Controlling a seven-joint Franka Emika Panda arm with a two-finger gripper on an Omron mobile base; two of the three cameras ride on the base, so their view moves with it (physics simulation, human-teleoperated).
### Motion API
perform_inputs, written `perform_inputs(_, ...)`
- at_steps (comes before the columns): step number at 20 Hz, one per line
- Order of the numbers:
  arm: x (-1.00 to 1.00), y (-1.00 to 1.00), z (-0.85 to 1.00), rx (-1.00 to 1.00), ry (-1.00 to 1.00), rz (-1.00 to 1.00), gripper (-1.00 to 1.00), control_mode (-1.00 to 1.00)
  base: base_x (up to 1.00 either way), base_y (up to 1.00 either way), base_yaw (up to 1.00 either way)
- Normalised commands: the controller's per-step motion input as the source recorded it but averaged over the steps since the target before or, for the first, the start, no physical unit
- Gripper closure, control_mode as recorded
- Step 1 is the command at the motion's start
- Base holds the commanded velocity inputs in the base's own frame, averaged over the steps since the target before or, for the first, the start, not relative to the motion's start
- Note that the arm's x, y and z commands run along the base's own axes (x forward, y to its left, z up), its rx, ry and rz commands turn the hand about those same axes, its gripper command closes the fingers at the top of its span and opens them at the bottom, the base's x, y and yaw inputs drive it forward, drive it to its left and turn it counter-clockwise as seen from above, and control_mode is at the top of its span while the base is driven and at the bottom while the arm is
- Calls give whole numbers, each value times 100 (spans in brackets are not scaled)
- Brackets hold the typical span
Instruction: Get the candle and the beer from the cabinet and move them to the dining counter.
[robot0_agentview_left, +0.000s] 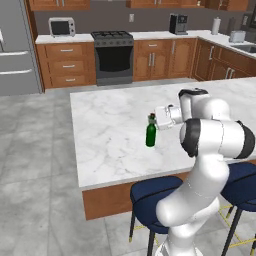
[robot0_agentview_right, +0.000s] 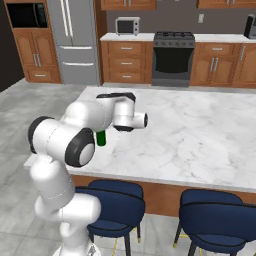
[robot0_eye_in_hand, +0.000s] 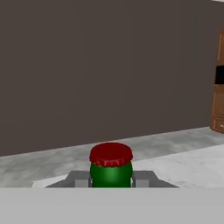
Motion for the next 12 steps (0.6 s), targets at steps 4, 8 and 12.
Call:
perform_inputs(4,44,0,0,0,0,0,100,-100,0,0,0)
perform_inputs(8,20,0,0,0,0,0,100,-100,0,0,0)
perform_inputs(12,12,0,-7,0,0,0,100,-100,0,0,0)
